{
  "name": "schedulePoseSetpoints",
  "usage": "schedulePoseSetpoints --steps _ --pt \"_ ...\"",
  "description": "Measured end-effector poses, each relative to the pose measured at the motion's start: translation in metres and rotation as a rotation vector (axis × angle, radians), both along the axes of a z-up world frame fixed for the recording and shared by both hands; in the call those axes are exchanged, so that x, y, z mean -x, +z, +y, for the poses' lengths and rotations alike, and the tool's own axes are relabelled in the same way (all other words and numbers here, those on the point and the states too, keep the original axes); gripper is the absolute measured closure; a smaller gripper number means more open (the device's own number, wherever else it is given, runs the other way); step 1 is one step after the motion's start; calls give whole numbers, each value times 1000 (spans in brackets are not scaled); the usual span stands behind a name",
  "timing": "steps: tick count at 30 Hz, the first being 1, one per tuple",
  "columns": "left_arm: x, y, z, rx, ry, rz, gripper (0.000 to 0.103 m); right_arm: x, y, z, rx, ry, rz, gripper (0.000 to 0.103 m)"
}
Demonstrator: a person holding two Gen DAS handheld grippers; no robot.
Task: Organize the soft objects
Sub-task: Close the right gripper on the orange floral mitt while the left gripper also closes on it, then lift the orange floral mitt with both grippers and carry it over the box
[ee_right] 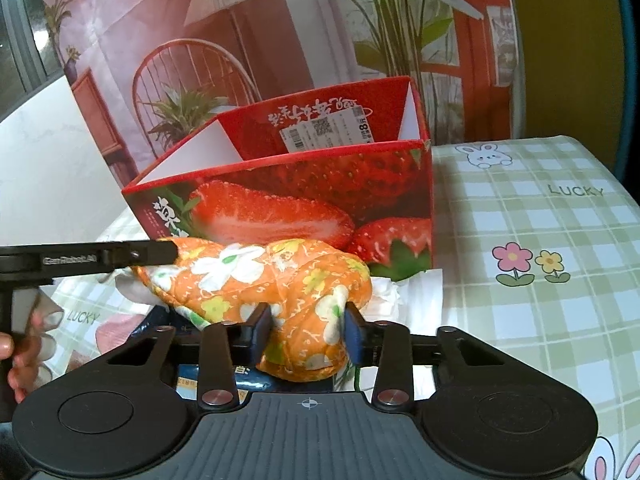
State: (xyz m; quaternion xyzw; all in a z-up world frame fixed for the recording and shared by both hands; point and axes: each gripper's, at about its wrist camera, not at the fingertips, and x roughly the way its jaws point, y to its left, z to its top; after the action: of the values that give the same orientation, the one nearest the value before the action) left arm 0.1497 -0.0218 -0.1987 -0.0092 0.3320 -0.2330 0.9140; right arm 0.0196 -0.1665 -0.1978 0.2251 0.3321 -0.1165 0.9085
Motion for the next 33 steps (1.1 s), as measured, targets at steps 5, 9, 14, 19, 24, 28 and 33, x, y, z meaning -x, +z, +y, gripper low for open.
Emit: schedulePoseSetpoints --steps 5,9,14,19,24,28,33 --pt "14 6 6 25 15 -21 84 2 6 1 22 -3 -19 79" --pt "22 11 8 42 25 -37 85 4 9 2 29 0 -25 86" --pt "32 18 10 59 33 -61 85 7 16 6 52 8 -38 86" --pt "44 25 13 84 48 -81 85 11 24 9 64 10 -60 87" --pt "54 30 16 109 62 -91 85 14 33 14 86 19 -78 87" --pt "58 34 18 122 67 -104 85 16 39 17 99 23 -95 88" --pt "60 39 19 136 69 -122 85 18 46 20 113 27 -111 88"
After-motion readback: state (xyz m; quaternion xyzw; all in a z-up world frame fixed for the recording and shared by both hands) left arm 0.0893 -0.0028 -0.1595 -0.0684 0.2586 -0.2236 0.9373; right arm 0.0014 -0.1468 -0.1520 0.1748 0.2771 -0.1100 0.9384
